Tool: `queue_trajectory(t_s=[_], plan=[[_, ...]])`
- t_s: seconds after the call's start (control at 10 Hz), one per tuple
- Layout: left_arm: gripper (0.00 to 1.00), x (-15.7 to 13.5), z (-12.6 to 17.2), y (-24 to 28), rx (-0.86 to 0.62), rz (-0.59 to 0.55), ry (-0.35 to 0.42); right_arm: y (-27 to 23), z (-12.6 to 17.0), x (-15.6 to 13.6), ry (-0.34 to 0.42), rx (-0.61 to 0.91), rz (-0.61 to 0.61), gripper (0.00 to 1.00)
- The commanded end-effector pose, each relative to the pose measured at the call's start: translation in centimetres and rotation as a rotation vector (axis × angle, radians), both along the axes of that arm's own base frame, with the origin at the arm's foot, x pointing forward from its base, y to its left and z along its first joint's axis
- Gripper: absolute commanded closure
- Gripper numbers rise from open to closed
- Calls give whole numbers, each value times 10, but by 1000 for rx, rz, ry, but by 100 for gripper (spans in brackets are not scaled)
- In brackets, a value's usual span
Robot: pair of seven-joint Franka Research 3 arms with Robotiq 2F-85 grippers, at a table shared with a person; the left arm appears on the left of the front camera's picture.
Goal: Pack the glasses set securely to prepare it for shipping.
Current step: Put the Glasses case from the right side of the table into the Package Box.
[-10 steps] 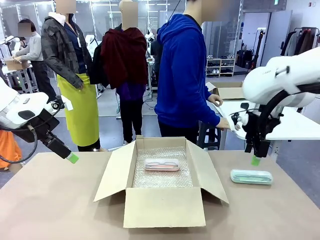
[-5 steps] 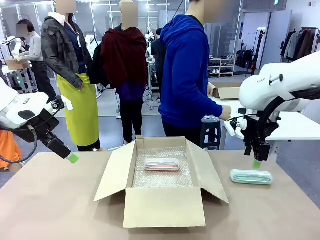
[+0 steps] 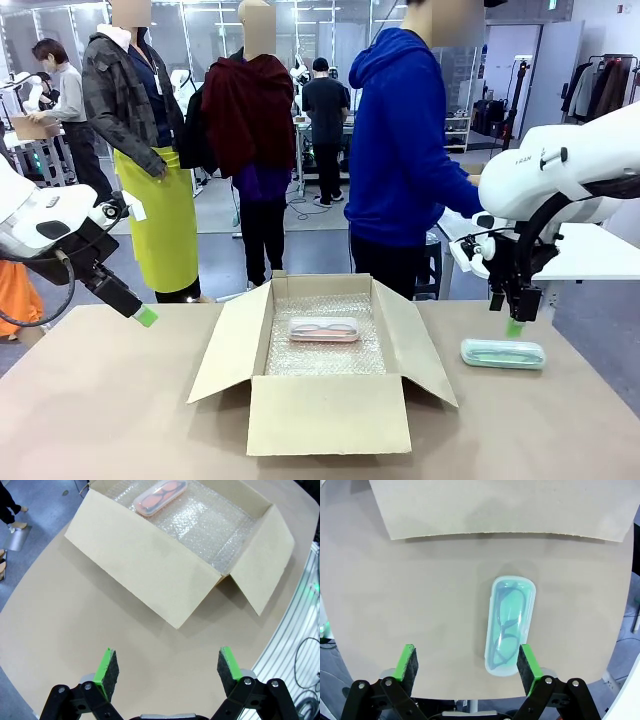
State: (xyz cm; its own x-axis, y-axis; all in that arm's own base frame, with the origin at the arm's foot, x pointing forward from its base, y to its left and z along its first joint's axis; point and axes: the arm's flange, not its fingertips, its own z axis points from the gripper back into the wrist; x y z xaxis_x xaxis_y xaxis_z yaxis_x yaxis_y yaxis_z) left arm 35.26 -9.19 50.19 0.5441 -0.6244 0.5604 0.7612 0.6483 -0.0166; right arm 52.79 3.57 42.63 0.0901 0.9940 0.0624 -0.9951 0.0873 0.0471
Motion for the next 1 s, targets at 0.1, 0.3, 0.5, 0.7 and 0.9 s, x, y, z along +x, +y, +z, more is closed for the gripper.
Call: queue_trajectory(t_s=[0.1,0.3,0.5,0.7,0.9], plan=[[0,-1,0,2,-12,-9,0,-7,-34,3,-17,-45,-16,0],[0,-1,0,2,-12,-9,0,-15,-48,8,-26,-66,-39,0],[0,-1,0,2,-12,-9,0,-24,-69,17,-8,-46,-35,0],[0,-1,0,2,-12,-9,0,-32,-85,26,-32,-66,-43,0],[0,-1,0,2,-12,-9,0,-37,-97,31,-41,-58,-21,0]])
